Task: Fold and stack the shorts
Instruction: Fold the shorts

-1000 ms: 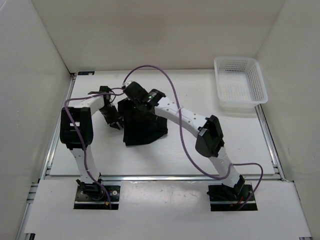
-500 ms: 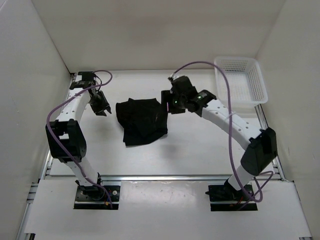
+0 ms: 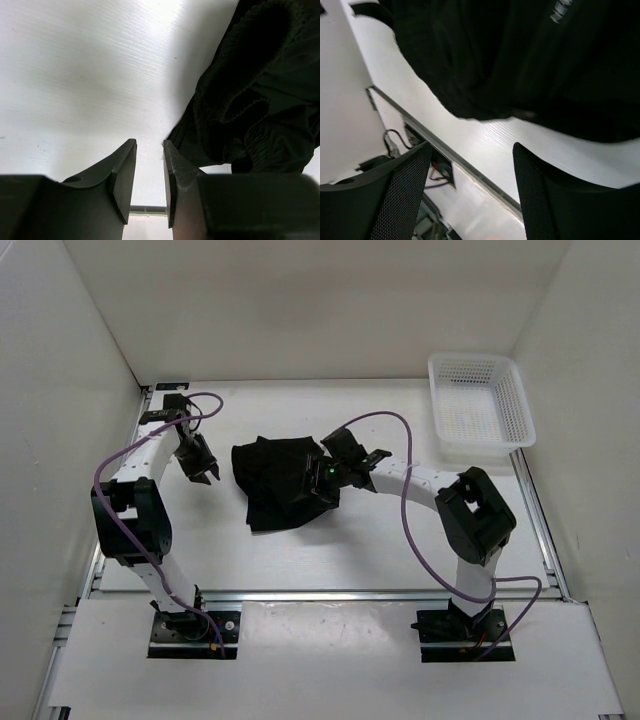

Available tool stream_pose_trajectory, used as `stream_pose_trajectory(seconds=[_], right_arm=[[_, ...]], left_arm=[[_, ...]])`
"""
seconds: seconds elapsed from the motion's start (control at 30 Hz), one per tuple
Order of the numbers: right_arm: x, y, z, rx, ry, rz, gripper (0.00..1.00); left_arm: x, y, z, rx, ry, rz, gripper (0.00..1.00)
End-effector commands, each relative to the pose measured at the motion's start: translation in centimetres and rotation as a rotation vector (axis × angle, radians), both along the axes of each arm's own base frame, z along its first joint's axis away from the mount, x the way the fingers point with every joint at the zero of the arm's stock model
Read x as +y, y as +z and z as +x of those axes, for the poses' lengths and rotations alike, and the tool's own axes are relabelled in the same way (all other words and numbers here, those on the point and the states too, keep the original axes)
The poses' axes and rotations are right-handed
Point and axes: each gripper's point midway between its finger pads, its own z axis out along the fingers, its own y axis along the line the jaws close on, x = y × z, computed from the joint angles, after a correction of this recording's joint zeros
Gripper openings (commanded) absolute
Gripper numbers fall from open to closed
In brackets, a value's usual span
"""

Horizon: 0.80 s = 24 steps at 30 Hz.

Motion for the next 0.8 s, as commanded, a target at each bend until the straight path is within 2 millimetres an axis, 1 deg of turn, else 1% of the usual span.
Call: stream_pose_trajectory(seconds=[0.0, 0.03, 0.07, 0.13, 0.2, 0.23, 0.27, 0.3, 0.33, 0.37, 0.4, 0.47, 0.5, 0.53, 0.57, 0.6, 0.63, 0.67, 0.7, 0.77], right_arm=[[2.9, 1.6, 1.0, 0.016, -0.015, 0.105, 0.71], [3.0, 0.9, 1.2, 0.015, -0.024, 0.093, 0.71], [3.3, 1.0, 1.6, 0.009, -0.024, 0.098, 0.71], [3.7, -0.1, 1.3, 0.037, -0.022, 0.079, 0.71], [3.7, -0.5, 1.8, 0.028, -0.036, 0.066, 0.71], [3.6, -1.1, 2.0, 0.026, -0.047, 0.052, 0.66], [3.7, -0.9, 2.4, 0.009, -0.051, 0.045, 0.61], [3.2, -1.4, 2.8, -0.002, -0.078, 0.012, 0.52], [3.2, -1.3, 3.3, -0.029, -0.080, 0.006, 0.26], [2.7, -1.8, 3.2, -0.036, -0.080, -0.027, 0.13], [2.5, -1.0, 3.7, -0.064, -0.088, -0.035, 0.02], [2.2, 0.3, 4.4, -0.115, -0.094, -0.057, 0.00], [1.9, 0.5, 4.7, -0.147, -0.081, -0.076, 0.00], [2.2, 1.5, 4.6, -0.180, -0.068, -0.078, 0.00], [2.3, 3.0, 5.2, -0.214, -0.067, -0.076, 0.00], [2.3, 3.7, 5.6, -0.239, -0.065, -0.080, 0.00], [2.4, 3.8, 6.1, -0.269, -0.050, -0.094, 0.00], [2.6, 4.2, 6.6, -0.287, -0.046, -0.101, 0.00], [3.5, 5.0, 7.6, -0.306, -0.037, -0.096, 0.00], [4.8, 6.1, 8.8, -0.337, -0.012, -0.081, 0.00]], left_arm=[[0.1, 2.2, 0.1, -0.074, -0.009, 0.010, 0.39], [0.1, 2.2, 0.1, -0.074, -0.009, 0.010, 0.39], [0.1, 2.2, 0.1, -0.074, -0.009, 0.010, 0.39], [0.3, 1.9, -0.1, -0.065, -0.015, 0.021, 0.39], [0.3, 1.9, -0.1, -0.065, -0.015, 0.021, 0.39], [0.3, 1.9, -0.1, -0.065, -0.015, 0.021, 0.39], [0.3, 1.9, -0.1, -0.065, -0.015, 0.021, 0.39], [0.3, 1.9, -0.1, -0.065, -0.015, 0.021, 0.39], [0.3, 1.9, -0.1, -0.065, -0.015, 0.021, 0.39], [0.3, 1.9, -0.1, -0.065, -0.015, 0.021, 0.39], [0.3, 2.0, -0.1, -0.075, -0.024, 0.025, 0.39], [0.3, 2.0, -0.1, -0.075, -0.024, 0.025, 0.38], [0.3, 2.0, -0.1, -0.075, -0.024, 0.025, 0.37], [0.3, 2.3, -0.2, -0.084, -0.024, 0.025, 0.37], [0.3, 2.0, -0.4, -0.075, -0.024, 0.025, 0.37], [0.3, 2.3, -0.4, -0.084, -0.024, 0.025, 0.37], [0.3, 2.3, -0.4, -0.084, -0.024, 0.025, 0.37], [0.1, 2.3, -0.6, -0.085, -0.026, 0.016, 0.37], [0.1, 2.3, -0.6, -0.085, -0.026, 0.016, 0.37], [-0.1, 2.8, -0.9, -0.098, -0.030, 0.006, 0.37]])
